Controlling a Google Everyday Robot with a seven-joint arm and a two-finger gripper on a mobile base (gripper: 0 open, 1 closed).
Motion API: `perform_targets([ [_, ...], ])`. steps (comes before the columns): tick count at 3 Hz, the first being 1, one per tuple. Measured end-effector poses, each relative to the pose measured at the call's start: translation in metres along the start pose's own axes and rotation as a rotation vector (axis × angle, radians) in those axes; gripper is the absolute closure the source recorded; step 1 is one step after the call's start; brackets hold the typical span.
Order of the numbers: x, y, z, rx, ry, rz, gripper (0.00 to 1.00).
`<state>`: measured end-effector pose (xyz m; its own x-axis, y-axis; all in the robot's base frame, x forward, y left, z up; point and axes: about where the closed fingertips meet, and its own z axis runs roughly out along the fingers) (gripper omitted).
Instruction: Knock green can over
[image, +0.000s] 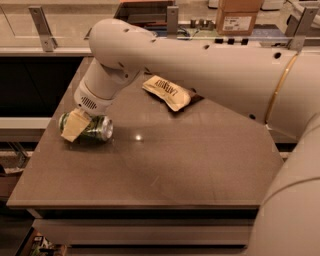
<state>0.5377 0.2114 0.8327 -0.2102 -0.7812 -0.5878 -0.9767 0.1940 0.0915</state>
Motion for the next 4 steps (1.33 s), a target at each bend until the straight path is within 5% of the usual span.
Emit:
perform_targets([
  [2,-0.0014,0.0026,-0.0007,0.0,0.0,-0.005,0.13],
  [3,-0.0021,0.0039,-0.0011,-0.001,0.0,-0.008,0.0],
  [4,-0.0021,0.004,-0.0011,-0.001,0.0,-0.008,0.0],
])
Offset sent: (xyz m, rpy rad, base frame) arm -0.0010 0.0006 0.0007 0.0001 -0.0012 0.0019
